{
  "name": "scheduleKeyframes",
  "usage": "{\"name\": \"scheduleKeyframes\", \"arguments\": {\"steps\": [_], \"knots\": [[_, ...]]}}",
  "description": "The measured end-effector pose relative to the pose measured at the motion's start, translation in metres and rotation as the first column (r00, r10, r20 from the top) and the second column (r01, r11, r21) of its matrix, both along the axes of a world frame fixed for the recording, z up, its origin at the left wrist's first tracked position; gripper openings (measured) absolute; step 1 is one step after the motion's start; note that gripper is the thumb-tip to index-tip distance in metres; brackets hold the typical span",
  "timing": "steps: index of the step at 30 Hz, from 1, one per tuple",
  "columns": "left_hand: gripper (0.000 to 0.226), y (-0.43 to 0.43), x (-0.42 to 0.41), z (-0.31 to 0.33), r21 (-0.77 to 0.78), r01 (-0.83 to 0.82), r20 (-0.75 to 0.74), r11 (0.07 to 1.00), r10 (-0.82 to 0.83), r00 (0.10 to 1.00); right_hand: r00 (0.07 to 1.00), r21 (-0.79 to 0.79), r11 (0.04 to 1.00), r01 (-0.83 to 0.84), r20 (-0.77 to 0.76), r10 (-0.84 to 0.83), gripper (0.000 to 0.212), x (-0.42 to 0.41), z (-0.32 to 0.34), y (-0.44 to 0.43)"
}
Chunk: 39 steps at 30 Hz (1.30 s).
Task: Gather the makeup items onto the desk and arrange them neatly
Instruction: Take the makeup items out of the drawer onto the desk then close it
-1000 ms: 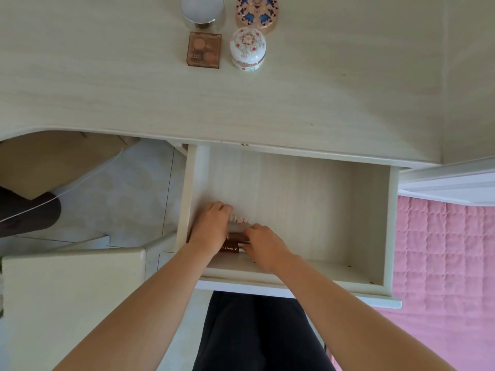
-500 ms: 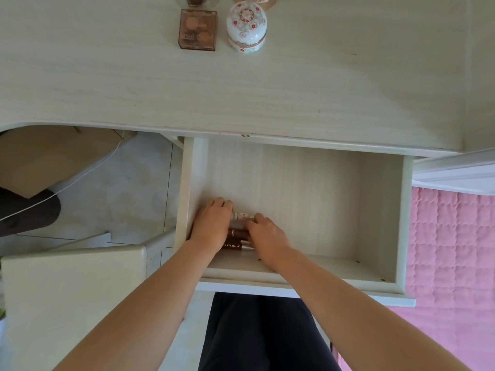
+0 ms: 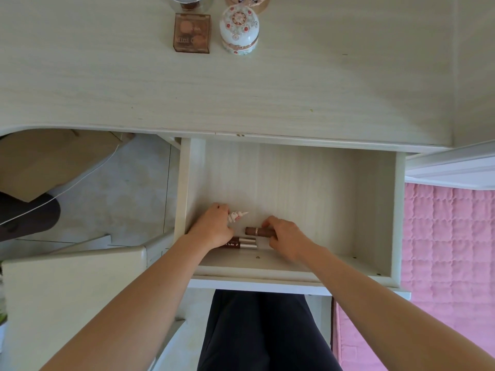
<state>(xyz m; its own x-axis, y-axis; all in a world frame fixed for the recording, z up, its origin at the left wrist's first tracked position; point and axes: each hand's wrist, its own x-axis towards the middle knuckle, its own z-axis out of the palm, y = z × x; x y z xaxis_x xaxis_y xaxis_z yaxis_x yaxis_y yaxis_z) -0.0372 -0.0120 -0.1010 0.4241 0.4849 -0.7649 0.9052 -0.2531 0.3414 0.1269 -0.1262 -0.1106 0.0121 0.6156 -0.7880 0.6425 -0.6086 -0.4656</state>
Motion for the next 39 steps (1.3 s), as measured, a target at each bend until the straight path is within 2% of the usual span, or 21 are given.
{"name": "scheduleKeyframes", "arguments": {"steps": [3, 6, 12, 16, 21, 28, 34, 39], "knots": [[0.008, 0.000, 0.000, 0.000, -0.088, -0.002, -0.067, 0.996, -0.004, 0.998, 0.999, -0.069, 0.997, 0.046, -0.015, -0.047, 0.026, -0.004, 0.001, 0.004], [0.010, -0.002, 0.000, -0.002, -0.078, 0.076, -0.137, 0.994, -0.086, 0.987, 0.995, -0.145, 0.987, 0.076, -0.056, -0.085, 0.025, -0.011, 0.000, 0.007], [0.011, -0.008, -0.001, -0.008, 0.069, 0.237, -0.186, 0.969, -0.221, 0.957, 0.987, -0.080, 0.986, 0.145, -0.060, -0.150, 0.028, -0.023, 0.001, 0.007], [0.012, -0.009, -0.003, -0.009, 0.081, 0.272, -0.206, 0.959, -0.251, 0.946, 0.986, -0.061, 0.986, 0.155, -0.054, -0.158, 0.026, -0.028, 0.000, 0.009], [0.013, -0.009, 0.000, -0.011, 0.045, 0.267, -0.239, 0.963, -0.249, 0.938, 0.993, -0.063, 0.995, 0.075, -0.088, -0.080, 0.021, -0.028, -0.001, 0.014], [0.015, -0.003, 0.003, -0.015, -0.054, 0.174, -0.270, 0.983, -0.182, 0.946, 0.992, -0.079, 0.991, -0.109, -0.065, 0.104, 0.030, -0.036, -0.004, 0.017], [0.004, 0.000, 0.007, -0.015, -0.147, 0.140, -0.327, 0.979, -0.182, 0.927, 0.985, -0.105, 0.984, -0.145, -0.110, 0.133, 0.029, -0.030, -0.003, 0.017], [0.014, 0.005, 0.009, -0.014, -0.176, 0.184, -0.331, 0.967, -0.234, 0.914, 0.969, -0.111, 0.972, -0.205, -0.160, 0.187, 0.028, -0.025, -0.003, 0.015]]}}
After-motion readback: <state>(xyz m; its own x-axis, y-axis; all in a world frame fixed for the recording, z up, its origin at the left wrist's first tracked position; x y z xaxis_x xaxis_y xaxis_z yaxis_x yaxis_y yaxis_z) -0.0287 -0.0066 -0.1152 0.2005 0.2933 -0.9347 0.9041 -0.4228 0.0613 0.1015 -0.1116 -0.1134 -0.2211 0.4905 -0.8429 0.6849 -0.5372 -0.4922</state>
